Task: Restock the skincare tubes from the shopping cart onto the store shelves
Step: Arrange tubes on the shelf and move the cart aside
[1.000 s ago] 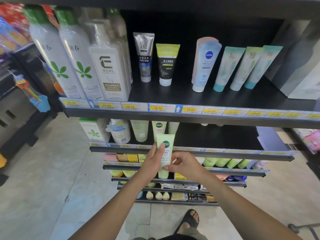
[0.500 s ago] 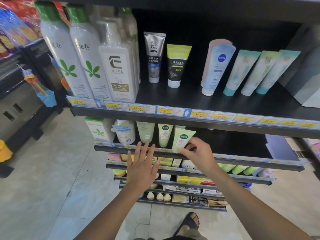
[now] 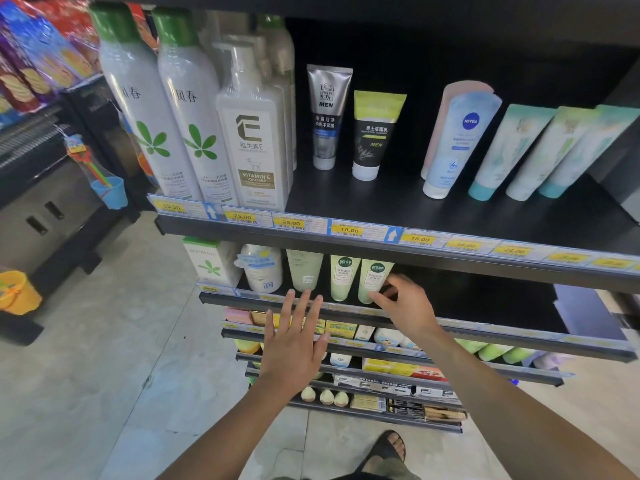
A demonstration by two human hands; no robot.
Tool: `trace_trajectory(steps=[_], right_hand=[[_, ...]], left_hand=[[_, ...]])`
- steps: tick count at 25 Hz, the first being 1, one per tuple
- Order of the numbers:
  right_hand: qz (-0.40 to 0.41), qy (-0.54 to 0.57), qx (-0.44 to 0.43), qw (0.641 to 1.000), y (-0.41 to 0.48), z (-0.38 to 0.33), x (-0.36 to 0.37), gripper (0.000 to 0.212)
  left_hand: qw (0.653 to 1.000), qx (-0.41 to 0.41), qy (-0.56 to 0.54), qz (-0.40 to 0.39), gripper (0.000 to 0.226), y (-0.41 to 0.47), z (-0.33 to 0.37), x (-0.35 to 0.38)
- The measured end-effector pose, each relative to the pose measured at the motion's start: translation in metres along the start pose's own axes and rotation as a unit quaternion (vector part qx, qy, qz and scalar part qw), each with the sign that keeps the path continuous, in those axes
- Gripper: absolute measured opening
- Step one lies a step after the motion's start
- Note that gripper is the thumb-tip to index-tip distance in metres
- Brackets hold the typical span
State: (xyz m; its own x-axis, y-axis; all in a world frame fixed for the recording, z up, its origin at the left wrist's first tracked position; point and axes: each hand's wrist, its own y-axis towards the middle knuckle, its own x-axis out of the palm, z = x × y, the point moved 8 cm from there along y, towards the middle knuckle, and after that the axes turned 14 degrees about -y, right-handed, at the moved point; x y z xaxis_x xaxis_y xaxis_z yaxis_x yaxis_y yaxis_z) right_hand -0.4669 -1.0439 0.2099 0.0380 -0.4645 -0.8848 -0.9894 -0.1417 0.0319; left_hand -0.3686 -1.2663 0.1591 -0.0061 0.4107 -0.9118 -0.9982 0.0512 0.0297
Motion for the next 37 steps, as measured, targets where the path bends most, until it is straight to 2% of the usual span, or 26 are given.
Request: trace_trajectory(steps=[22, 27, 31, 35, 37], right_hand=[[-0.026, -0.044, -0.003, 0.999, -0.004, 0.003, 0.002, 0.031], [0.000, -0.057, 0.019, 0.998, -0.027, 0.018, -0.005, 0.042], [0.067, -0.102, 0.000, 0.993, -0.062, 0.027, -0.013, 0.037], [0.062, -0.134, -0.006, 0.989, -0.089, 0.042, -0.017, 0.040], [0.072, -0.132, 0.000, 0.989, -0.105, 0.053, -0.030, 0.042]], left_hand=[[1.000, 0.013, -0.007, -0.013, 0.071, 0.002, -0.001, 0.001], [1.000, 0.008, -0.004, -0.010, 0.073, 0.000, -0.001, 0.000], [1.000, -0.001, 0.011, -0.015, 0.073, -0.001, 0.001, -0.001], [0.999, -0.023, 0.013, -0.017, 0.074, -0.002, 0.013, -0.005], [0.999, -0.007, 0.022, -0.025, 0.074, -0.008, 0.030, -0.007]])
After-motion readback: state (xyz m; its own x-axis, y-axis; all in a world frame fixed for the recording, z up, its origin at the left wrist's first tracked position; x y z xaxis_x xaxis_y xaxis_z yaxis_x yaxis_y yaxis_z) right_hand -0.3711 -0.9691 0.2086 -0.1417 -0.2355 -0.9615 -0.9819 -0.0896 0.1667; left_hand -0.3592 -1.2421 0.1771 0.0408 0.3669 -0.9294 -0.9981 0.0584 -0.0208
